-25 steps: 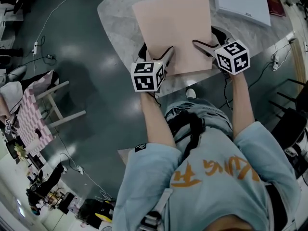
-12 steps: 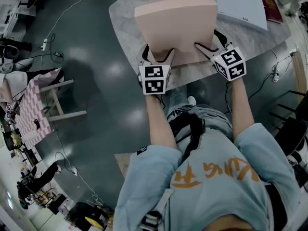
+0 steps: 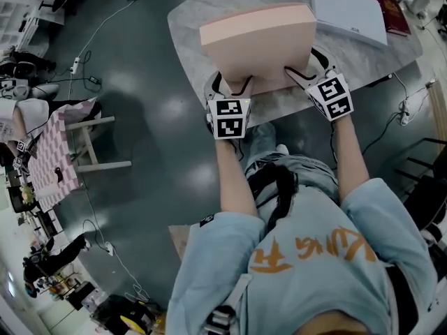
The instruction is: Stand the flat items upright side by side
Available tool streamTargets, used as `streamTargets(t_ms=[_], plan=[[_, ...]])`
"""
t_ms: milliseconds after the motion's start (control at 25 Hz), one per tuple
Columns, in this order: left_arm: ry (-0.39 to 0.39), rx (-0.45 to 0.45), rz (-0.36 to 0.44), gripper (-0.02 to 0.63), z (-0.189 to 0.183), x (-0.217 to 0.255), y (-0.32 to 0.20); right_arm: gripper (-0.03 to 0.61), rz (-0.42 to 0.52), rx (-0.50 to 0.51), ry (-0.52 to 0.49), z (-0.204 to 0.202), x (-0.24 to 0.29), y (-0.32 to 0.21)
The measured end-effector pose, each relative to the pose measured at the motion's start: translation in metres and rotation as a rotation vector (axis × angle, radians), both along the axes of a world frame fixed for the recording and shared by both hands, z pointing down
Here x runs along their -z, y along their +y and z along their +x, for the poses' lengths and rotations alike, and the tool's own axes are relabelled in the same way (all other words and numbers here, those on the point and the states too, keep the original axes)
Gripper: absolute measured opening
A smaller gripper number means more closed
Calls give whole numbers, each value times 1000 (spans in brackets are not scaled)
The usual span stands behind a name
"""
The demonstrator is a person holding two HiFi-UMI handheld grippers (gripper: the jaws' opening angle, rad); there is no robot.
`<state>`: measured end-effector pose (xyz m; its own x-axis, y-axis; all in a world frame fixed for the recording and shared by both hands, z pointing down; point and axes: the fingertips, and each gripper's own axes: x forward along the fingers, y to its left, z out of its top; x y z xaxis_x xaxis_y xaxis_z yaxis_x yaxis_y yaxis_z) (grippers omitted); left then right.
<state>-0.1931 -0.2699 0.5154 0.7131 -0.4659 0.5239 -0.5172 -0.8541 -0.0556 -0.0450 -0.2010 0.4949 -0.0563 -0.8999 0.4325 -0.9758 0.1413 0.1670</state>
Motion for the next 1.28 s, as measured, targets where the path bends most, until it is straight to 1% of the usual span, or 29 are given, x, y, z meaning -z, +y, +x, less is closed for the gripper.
streamTargets(t_ms=[200,360,520,720,960,1040,1160,1280], plan=[[-40,5,31,355,-12,-6,15,382,-19,-12,36,-7,-1,14],[-50,13,40,345,-19,-5,26,383,-27,-18,42,-13,0,24],[-129,4,77,344,-27,-7,34,391,-75,-44,52,-19,-2,32],[-75,44,91,342,-30,6,42,393,-50,-92,11,-16,7,45],[-29,62,70,329,-40,13,55,373,-11,-136,-34,-18,20,59],[-13,68,67,315,-42,15,57,357,0,-149,-42,-18,23,64],[27,85,64,281,-46,19,58,290,22,-171,-56,-18,27,72],[54,96,77,257,-49,33,62,178,59,-200,-72,-19,34,80]])
